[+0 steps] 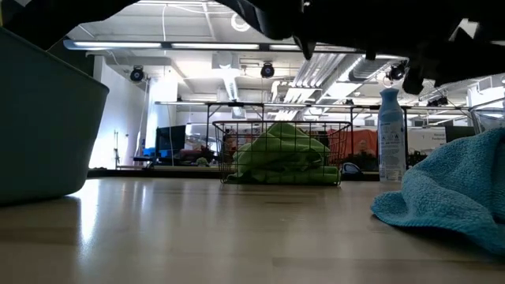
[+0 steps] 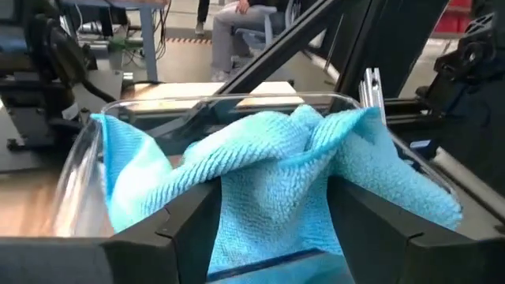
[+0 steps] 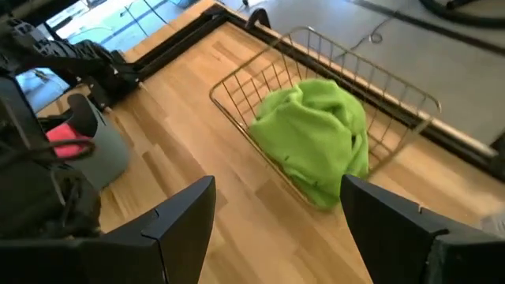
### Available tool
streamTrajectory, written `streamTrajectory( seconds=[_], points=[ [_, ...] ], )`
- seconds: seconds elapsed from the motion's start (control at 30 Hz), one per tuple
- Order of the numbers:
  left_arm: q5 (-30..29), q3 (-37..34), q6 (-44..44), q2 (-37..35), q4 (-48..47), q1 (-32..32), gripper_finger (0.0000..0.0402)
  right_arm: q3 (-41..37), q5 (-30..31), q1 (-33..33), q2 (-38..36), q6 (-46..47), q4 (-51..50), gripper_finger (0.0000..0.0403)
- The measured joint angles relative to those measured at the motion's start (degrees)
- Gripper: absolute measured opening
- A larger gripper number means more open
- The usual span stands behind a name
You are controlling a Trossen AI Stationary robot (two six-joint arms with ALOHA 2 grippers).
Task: Sort microfiber towel by color & place in baskets
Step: Put the top blue towel into the transparent bin
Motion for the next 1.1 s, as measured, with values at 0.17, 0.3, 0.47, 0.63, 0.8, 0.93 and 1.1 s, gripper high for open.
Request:
streamTrajectory(
  seconds=[0.17,0.3,0.47,0.63,0.8,0.93,1.1],
  points=[
    [0.1,4.6,1.4,-0.3,-7.2,1.2,0.0225,0.0,-2.1,0.0,-2.3,5.3,-7.4,0.0268],
    [2.2,9.5,0.7,-0.3,-15.1,2.3,0.0226,0.0,-6.5,0.0,-3.2,8.6,-12.7,0.0268],
    [7.9,14.5,2.5,-0.3,-23.7,4.2,0.0226,0.0,-9.1,1.3,-4.3,9.9,-15.3,0.0268],
    [14.0,16.5,2.6,-0.8,-32.5,6.7,0.0226,0.0,-9.3,4.8,-4.5,13.6,-19.0,0.0268],
    [16.7,17.4,3.4,-4.4,-48.8,10.6,0.022,0.0,-9.2,11.0,-4.5,17.0,-18.1,0.0268],
    [16.5,17.3,7.1,-6.8,-60.6,13.3,0.02,0.0,-7.9,17.0,-4.4,19.9,-18.1,0.0268],
    [16.5,16.4,7.6,-11.6,-62.1,14.7,0.013,0.0,-2.6,25.2,-4.2,24.8,-17.7,0.0268]
  ],
)
